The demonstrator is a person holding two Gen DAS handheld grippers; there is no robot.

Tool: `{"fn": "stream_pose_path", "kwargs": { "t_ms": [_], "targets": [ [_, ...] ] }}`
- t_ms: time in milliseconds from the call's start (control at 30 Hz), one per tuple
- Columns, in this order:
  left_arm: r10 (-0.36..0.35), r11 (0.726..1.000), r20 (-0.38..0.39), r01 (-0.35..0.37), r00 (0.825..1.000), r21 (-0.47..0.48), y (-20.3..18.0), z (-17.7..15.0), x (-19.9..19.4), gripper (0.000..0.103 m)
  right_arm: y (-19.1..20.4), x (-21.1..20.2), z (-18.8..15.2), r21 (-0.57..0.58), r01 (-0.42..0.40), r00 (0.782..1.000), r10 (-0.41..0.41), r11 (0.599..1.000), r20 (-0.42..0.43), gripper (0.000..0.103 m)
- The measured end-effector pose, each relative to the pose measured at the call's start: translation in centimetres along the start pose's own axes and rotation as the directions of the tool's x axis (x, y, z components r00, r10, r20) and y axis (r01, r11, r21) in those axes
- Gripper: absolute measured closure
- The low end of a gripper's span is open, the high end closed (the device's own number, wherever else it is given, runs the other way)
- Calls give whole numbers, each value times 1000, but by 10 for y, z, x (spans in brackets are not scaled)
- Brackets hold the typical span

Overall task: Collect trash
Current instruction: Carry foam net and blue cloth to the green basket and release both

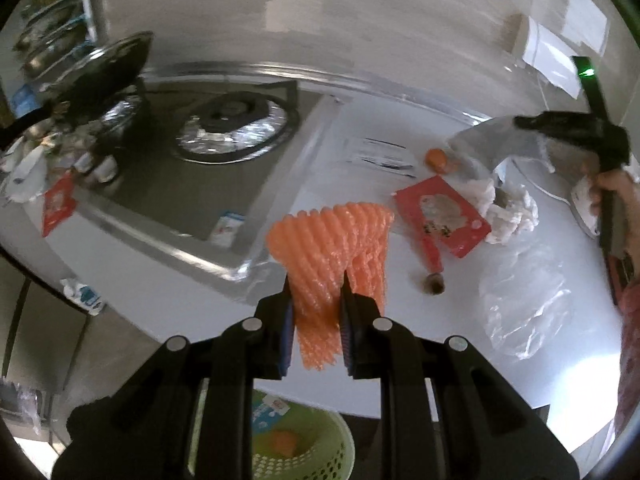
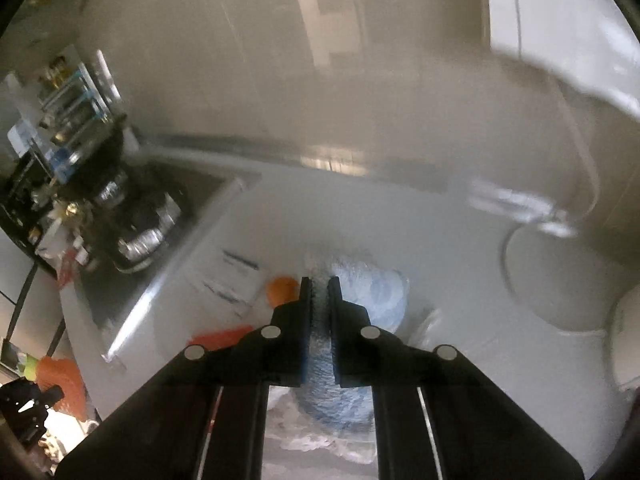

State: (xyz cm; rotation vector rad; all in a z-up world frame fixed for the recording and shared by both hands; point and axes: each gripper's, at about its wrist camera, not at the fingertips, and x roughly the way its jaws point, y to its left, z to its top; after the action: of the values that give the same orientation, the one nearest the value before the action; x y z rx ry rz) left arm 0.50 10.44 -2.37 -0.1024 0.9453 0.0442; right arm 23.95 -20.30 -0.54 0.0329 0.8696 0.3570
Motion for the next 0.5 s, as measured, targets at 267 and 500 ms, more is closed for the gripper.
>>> {"fn": "stream_pose_path", "kwargs": {
  "t_ms": [267, 500],
  "targets": [
    [29, 999, 21, -28, 999, -20, 33, -22, -43, 84, 54, -91, 8, -105, -59, 988, 73, 993, 133, 94],
    [21, 999, -46, -20, 999, 36, 51, -76, -64, 84, 129, -152, -45, -236, -213, 960, 248, 948, 132, 94]
  ]
}}
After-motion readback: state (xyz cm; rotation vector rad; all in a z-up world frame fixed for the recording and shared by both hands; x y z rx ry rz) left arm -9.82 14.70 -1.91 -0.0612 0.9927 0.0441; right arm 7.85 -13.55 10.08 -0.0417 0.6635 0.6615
